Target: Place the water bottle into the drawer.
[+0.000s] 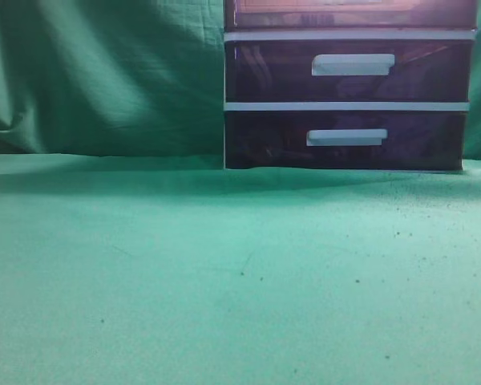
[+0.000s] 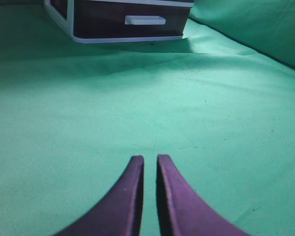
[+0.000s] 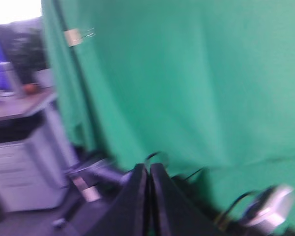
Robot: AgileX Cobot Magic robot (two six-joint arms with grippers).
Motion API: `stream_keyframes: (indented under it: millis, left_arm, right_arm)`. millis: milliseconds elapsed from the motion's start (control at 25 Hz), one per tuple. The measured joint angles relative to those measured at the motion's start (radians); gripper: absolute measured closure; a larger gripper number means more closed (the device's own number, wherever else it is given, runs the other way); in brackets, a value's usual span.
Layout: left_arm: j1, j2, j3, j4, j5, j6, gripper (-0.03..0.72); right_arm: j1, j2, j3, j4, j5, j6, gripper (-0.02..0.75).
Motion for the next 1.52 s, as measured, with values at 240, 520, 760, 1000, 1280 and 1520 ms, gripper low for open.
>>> stream_keyframes:
  millis: [240,520,760,1000,1280,1520]
  left_arm:
    - [0.0,0.0,0.0,0.0,0.0,0.0,0.619]
    - [0.0,0.0,0.0,0.0,0.0,0.0,0.619]
    - [0.0,0.0,0.0,0.004,0.0,0.0,0.619]
    - [0.0,0.0,0.0,0.01,0.0,0.0,0.619]
    - [0.0,0.0,0.0,0.01,0.0,0.0,0.619]
    - [0.0,0.0,0.0,0.01,0.0,0.0,0.619]
  right_arm:
    - [-0.043,-0.01,0.0,-0.482,0.192,0.56,0.738]
    - [-0.194,-0.06,0.001,-0.633,0.243,0.657,0.738]
    - [-0.424,-0.195,0.01,-0.755,0.373,0.833,0.738]
    - [-0.667,-0.341,0.159,-1.076,0.375,1.238,0.738]
    - [-0.968,-0.573,0.295,-1.149,0.39,1.212,0.738]
    - [-1.239,-0.814,0.441,-1.157,0.391,1.089,0.738]
